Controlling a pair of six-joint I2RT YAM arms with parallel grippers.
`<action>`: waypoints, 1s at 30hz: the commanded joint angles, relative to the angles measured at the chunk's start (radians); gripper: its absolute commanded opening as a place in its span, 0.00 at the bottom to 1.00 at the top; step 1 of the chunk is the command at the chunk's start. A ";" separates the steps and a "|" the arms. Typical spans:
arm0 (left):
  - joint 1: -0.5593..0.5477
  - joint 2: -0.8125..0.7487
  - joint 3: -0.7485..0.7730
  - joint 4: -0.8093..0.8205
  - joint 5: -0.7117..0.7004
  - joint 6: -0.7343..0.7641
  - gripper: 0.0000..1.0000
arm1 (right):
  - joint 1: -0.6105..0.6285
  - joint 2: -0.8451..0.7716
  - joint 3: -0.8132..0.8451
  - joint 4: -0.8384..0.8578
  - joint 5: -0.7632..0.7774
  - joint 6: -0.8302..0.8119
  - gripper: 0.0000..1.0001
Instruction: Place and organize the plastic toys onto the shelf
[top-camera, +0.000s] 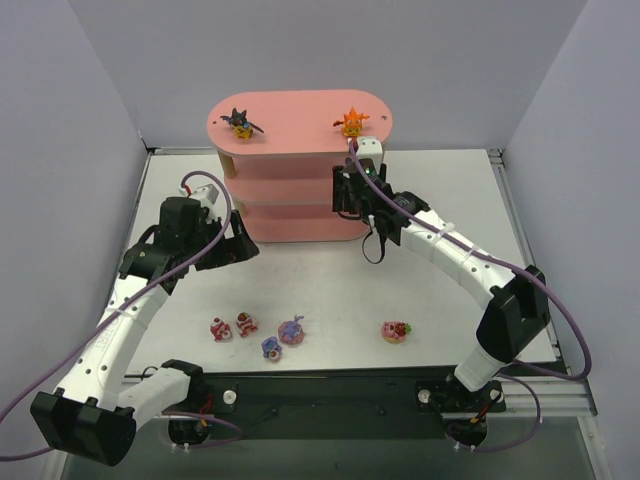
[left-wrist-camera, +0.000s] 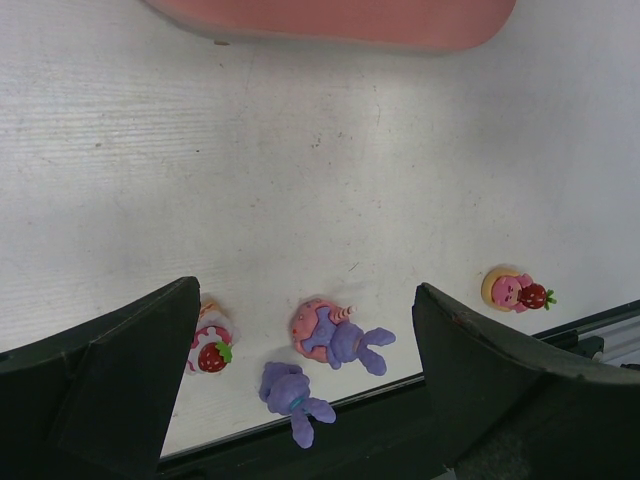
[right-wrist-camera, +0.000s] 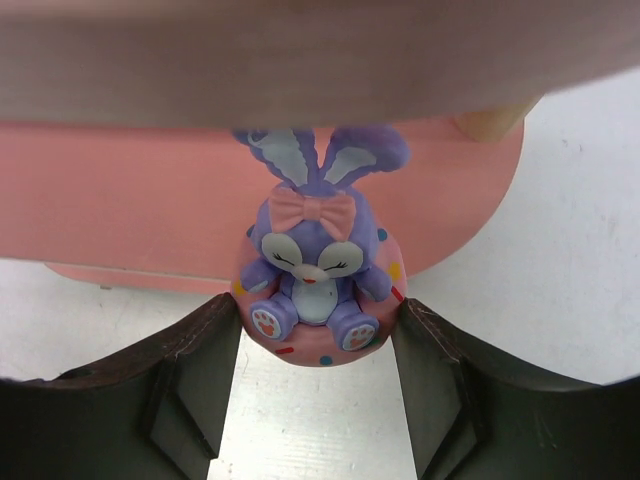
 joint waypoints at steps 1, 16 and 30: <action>0.008 -0.016 0.001 0.028 0.008 -0.007 0.97 | -0.008 0.000 -0.012 0.115 0.064 -0.027 0.00; 0.008 -0.020 -0.014 0.022 0.008 -0.004 0.97 | -0.005 0.026 -0.075 0.259 0.090 -0.036 0.05; 0.008 -0.017 -0.014 0.017 0.002 0.002 0.97 | -0.006 0.060 -0.076 0.296 0.095 -0.035 0.14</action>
